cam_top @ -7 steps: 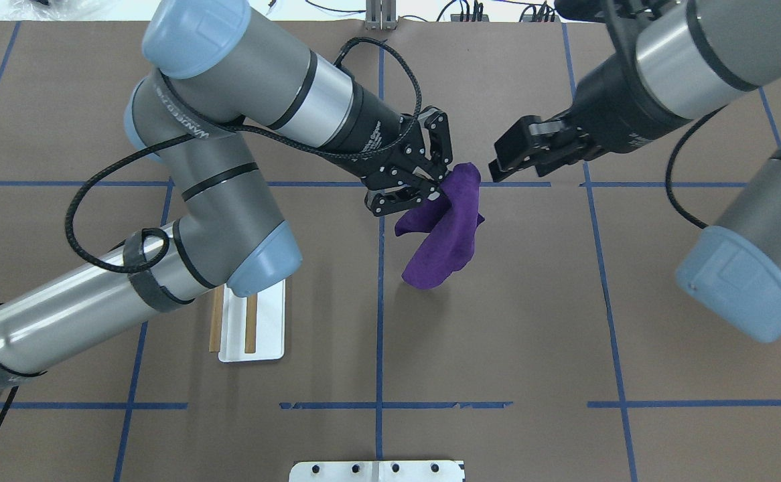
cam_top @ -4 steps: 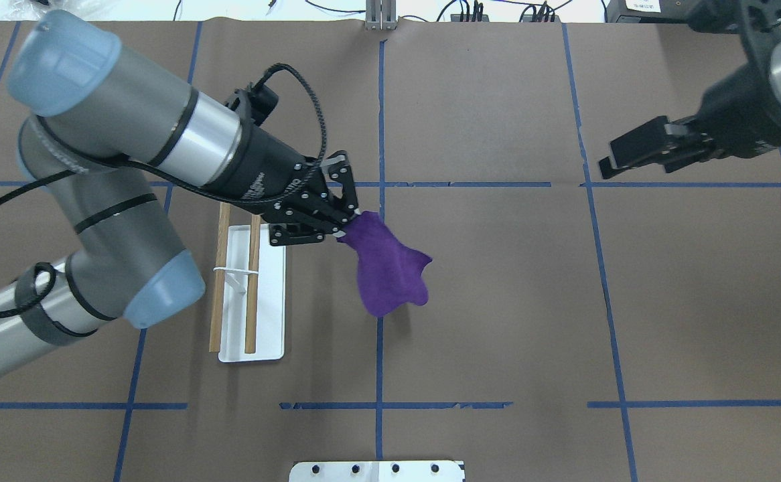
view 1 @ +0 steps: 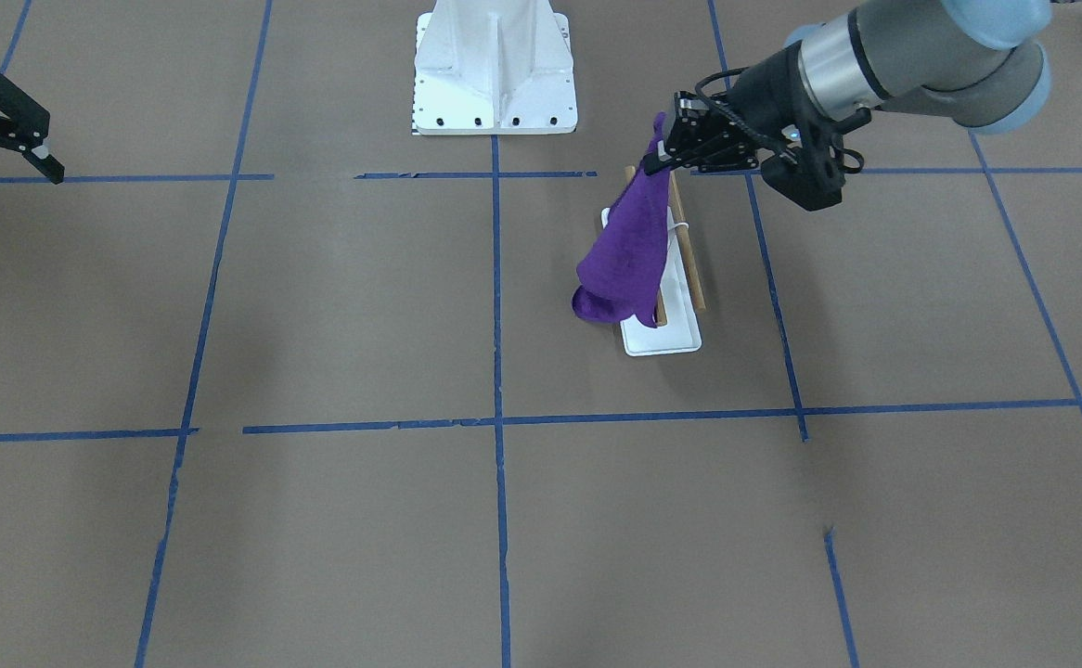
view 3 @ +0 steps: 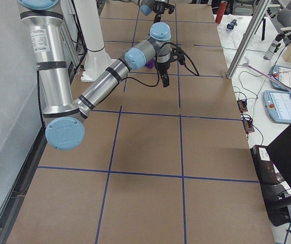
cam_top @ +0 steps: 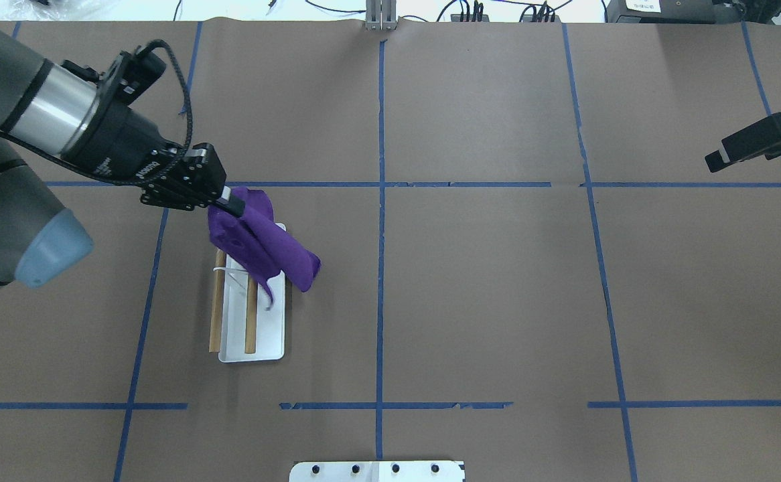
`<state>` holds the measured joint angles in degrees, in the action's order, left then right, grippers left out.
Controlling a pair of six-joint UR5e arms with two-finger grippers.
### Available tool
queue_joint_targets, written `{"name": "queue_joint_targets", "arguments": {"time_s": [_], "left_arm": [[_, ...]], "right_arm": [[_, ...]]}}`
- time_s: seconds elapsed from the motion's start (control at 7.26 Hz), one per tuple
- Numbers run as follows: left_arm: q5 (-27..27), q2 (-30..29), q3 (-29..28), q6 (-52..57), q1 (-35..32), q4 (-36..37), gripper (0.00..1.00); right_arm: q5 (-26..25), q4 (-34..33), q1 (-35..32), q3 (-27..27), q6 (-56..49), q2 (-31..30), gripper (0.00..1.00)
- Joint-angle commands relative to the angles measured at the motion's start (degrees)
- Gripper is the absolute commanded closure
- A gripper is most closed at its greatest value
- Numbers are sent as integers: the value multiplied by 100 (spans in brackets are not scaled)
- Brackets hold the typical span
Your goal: Hang towel on rack
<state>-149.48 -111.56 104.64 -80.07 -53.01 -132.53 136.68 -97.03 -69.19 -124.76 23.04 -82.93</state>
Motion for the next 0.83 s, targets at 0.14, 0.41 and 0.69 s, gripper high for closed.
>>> {"name": "queue_joint_targets", "arguments": {"time_s": [0.14,0.41,0.69], "left_arm": [[-134,1072,-40,1650,-385,8,100],[-134,1188,-66,1661,-386,8,100],[-126,1294,-162,1670,-368,8,100]], "right_arm": [[34,0,-199,83,-195,-48,0],[43,0,-244,83,-274,-92,0],[60,-17,-340,83,-327,-101,0]]}}
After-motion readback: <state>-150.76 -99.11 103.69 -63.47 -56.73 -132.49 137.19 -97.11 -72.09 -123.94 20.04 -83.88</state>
